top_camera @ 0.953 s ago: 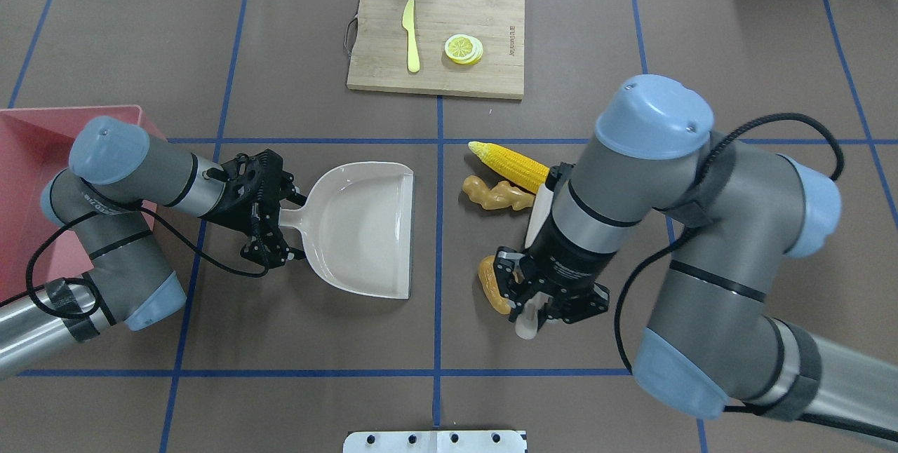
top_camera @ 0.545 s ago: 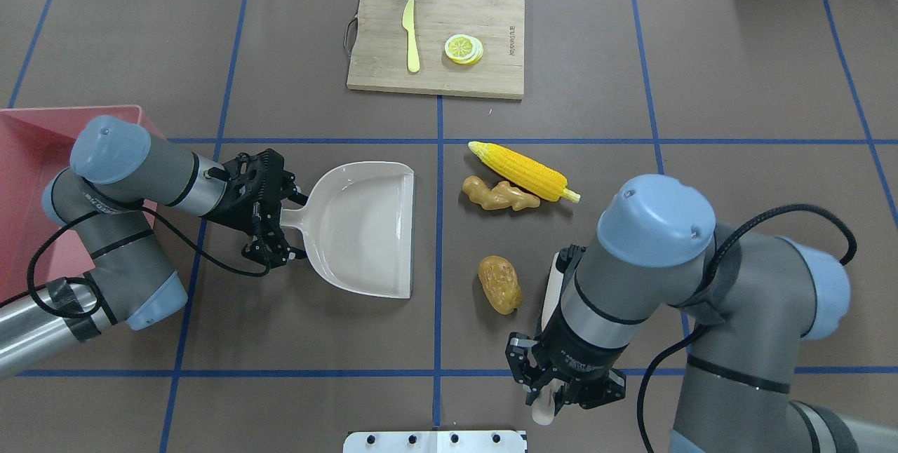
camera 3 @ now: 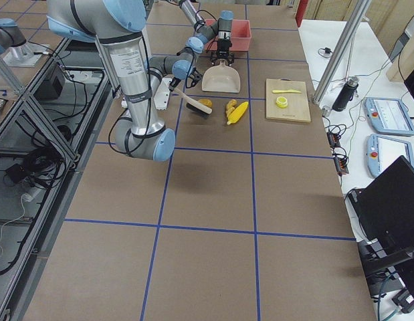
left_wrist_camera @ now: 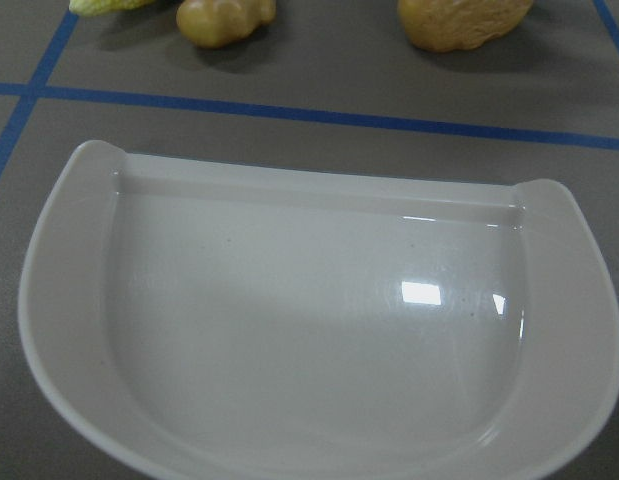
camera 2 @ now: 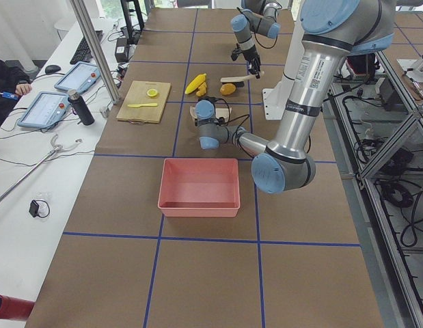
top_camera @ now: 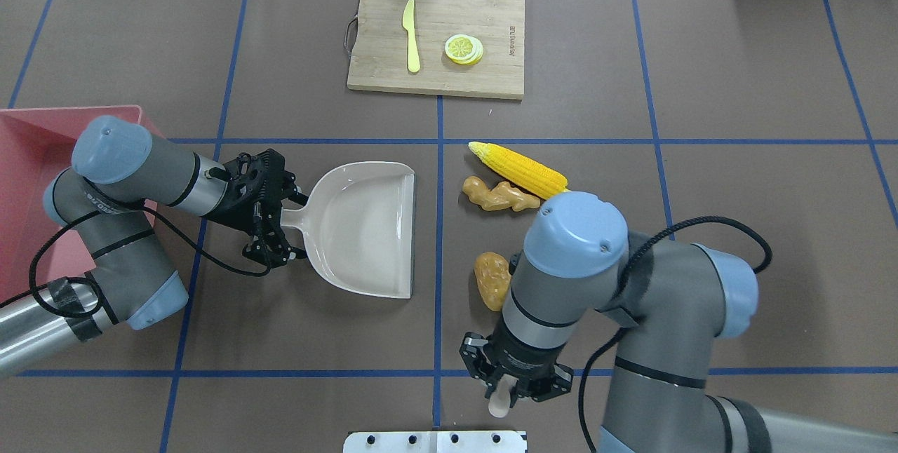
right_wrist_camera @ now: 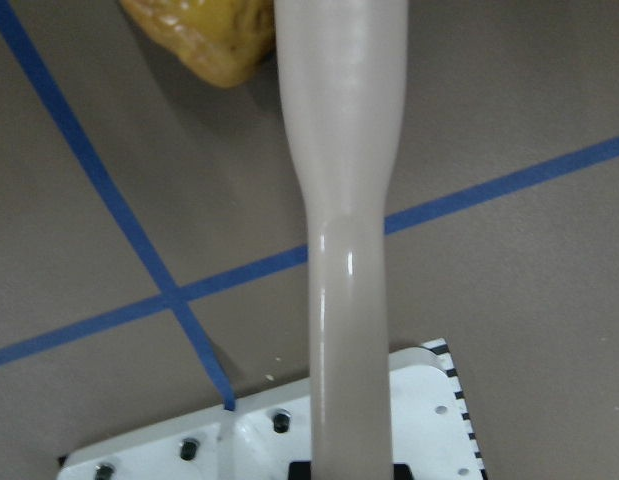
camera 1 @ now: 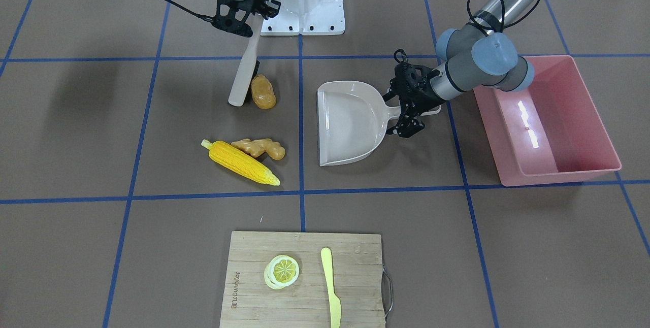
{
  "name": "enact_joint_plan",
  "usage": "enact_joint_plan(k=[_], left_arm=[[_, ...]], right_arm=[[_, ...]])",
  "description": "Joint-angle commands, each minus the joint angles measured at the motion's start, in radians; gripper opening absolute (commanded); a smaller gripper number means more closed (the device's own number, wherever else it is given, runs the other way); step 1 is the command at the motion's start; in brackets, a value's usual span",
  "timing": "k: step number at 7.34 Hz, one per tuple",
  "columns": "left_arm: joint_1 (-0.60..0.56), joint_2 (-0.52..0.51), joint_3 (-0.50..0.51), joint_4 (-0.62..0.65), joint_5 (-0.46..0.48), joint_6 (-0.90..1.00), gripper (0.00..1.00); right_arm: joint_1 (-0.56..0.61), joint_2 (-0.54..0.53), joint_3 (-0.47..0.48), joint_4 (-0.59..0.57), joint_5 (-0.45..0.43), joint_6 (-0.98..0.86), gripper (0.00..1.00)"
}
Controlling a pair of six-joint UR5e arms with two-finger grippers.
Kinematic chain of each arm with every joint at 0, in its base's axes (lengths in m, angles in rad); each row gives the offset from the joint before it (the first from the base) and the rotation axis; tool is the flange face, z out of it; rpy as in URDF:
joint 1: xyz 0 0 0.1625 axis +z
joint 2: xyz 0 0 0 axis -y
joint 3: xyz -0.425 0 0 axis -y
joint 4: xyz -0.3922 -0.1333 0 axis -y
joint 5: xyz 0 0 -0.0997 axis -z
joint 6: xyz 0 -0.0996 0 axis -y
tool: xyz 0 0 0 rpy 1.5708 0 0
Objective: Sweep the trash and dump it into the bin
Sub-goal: 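Sweep the potato into the dustpan with the brush in the right gripper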
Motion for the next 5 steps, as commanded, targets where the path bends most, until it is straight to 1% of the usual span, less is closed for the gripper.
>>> enact_joint_plan(k=[1, 2, 3, 4, 5], left_arm=[[0.000, -0.002, 0.001, 0.000, 0.001, -0.001, 0.98], [0.000, -0.002, 0.001, 0.000, -0.001, 0.001, 0.98], [0.000, -0.002, 0.001, 0.000, -0.001, -0.001, 0.98], [0.000, -0.002, 0.001, 0.000, -0.001, 0.001, 0.98], [0.000, 0.000, 0.001, 0.000, -0.001, 0.001, 0.98]], right_arm=[[0.065, 0.097, -0.100, -0.001, 0.022, -0.020, 0.00], [0.087, 0.127, -0.114, -0.001, 0.029, -0.023, 0.00], [0.095, 0.181, -0.163, -0.001, 0.029, -0.022, 0.00], [0.096, 0.257, -0.259, 0.000, 0.029, -0.022, 0.00], [0.095, 0.305, -0.336, 0.031, 0.027, -0.017, 0.00]])
